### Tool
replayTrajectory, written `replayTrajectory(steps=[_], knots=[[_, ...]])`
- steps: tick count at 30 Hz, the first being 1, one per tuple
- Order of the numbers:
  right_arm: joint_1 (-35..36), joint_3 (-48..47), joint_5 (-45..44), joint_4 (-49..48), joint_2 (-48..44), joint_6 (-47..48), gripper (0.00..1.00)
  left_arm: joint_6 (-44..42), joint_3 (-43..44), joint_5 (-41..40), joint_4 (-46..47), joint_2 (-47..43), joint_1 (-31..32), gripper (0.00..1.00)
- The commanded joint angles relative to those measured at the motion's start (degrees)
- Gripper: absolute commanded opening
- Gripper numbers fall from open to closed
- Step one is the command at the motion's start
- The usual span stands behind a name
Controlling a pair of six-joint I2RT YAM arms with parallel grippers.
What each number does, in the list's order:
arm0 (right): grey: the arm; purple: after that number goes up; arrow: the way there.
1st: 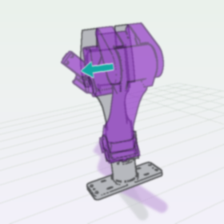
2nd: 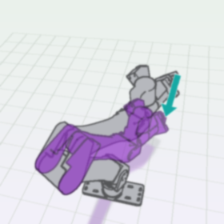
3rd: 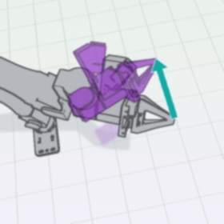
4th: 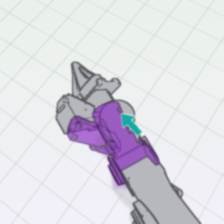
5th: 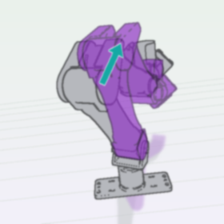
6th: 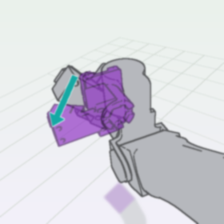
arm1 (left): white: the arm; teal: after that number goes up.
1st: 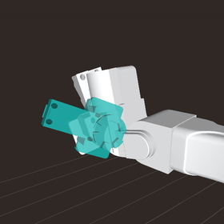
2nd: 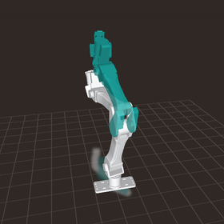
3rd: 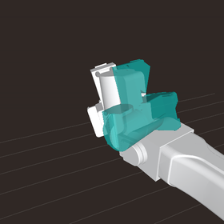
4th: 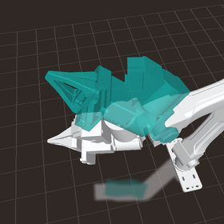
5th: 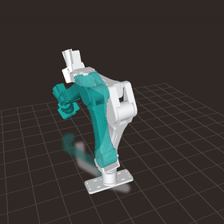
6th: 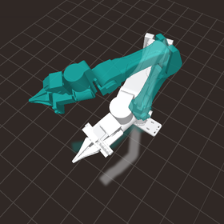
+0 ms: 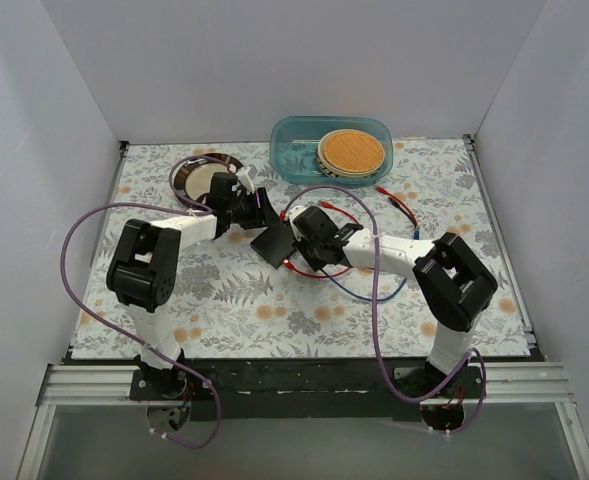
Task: Insert the plug into the switch port
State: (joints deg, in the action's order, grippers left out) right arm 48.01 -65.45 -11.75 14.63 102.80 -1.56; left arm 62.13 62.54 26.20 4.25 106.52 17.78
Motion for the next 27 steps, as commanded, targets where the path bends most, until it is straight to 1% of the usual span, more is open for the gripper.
replayTrajectory(steps=[1,4,11,27], knots=[[0.07,-4.86,0.85,-0.40,1.96,1.30,0.01,-0.96,2.93,3.24,0.14,0.44,-0.73,0.46],[-0.02,-6.97,1.11,0.39,3.89,1.39,0.01,-1.04,3.72,4.65,0.23,1.14,-0.64,0.47],[-0.02,-10.92,1.11,2.94,7.76,1.39,0.01,-1.40,4.52,4.39,-0.73,2.11,-0.91,0.46],[-0.02,-11.72,0.58,2.24,8.91,0.16,0.01,-1.57,4.96,7.90,-1.00,4.40,-1.08,0.45]])
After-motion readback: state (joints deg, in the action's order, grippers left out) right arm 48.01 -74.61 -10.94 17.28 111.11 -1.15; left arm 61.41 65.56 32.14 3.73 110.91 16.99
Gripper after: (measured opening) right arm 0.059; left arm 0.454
